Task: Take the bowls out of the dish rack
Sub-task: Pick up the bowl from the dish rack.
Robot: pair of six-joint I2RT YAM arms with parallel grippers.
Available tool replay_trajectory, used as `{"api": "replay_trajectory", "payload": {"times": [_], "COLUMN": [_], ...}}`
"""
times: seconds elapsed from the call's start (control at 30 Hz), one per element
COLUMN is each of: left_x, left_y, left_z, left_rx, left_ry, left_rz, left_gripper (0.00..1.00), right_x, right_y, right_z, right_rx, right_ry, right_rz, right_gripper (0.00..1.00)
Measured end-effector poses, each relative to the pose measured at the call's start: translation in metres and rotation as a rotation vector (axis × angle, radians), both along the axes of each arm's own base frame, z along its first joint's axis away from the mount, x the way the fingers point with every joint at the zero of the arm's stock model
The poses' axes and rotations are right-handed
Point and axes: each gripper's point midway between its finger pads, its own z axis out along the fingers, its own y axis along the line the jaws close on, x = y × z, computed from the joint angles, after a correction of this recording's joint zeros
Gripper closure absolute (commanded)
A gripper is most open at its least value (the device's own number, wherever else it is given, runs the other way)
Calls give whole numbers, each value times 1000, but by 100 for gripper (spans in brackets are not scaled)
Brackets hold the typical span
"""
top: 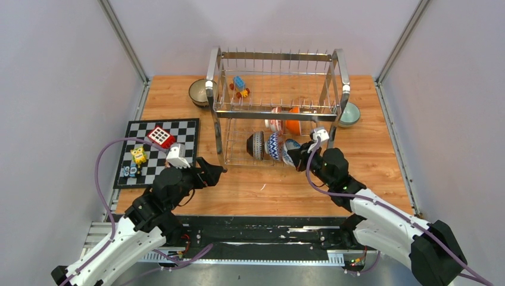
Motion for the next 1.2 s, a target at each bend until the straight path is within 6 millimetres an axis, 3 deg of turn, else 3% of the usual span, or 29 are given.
{"api": "replay_trajectory", "payload": {"times": [0.67,0.93,1.2], "left_x": [-1,-1,-2], "left_y": [-1,-1,-1], "left_z": [-4,-3,-2], "left_rx": [2,0,-4], "left_ry": [9,9,4], "left_rz": [-5,-10,-9], "left_gripper": [0,0,0], "right_x": [-8,-3,-3], "right_y": [1,8,3], "right_z": [-24,-25,-23], "right_rx": [-85,-104,-112], "right_ry": [101,120,117], "right_rz": [38,58,40], "right_gripper": [76,97,97]}}
